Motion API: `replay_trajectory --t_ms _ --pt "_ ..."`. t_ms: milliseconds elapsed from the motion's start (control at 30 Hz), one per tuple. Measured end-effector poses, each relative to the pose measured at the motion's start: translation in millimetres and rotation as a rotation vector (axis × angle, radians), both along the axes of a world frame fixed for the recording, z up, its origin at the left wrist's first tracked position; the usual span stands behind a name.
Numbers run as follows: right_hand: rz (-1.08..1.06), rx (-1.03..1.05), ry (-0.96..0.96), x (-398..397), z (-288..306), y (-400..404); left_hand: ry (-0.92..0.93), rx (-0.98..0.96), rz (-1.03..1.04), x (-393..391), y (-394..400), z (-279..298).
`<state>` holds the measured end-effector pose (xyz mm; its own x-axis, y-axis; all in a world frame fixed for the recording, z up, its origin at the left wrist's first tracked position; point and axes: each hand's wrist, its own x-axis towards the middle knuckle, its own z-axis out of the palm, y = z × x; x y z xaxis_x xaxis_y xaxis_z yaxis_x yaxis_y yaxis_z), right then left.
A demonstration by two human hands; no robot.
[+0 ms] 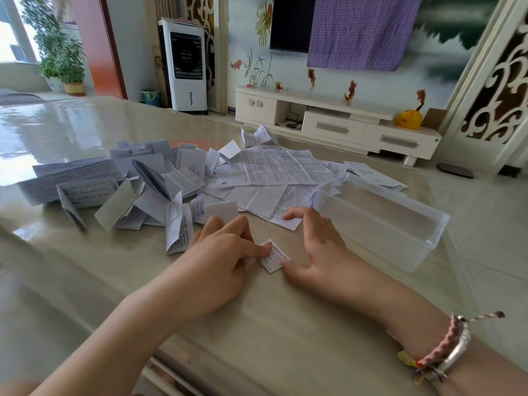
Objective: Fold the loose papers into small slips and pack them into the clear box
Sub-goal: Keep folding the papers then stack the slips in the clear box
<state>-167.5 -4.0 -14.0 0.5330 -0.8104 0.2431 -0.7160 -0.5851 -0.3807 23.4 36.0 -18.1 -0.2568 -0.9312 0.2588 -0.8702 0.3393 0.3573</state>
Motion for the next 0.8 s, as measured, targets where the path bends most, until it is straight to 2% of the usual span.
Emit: replay_trajectory --t_ms 267,500,667,800 --pt "0.009 0.037 -0.059 -8 -3 -2 -0.033 -0.016 0.075 -7 -2 3" --pt "-0.057 0.034 -0.338 -9 3 -4 -0.025 -0.036 0.084 -14 -9 1" --pt "-0.073 -0.049 -0.333 -9 1 -3 -0.038 -0.072 0.13 -6 -11 4" --pt "-0.092 -0.105 -0.23 -4 0 -8 -0.097 -0.124 0.248 14 -17 5"
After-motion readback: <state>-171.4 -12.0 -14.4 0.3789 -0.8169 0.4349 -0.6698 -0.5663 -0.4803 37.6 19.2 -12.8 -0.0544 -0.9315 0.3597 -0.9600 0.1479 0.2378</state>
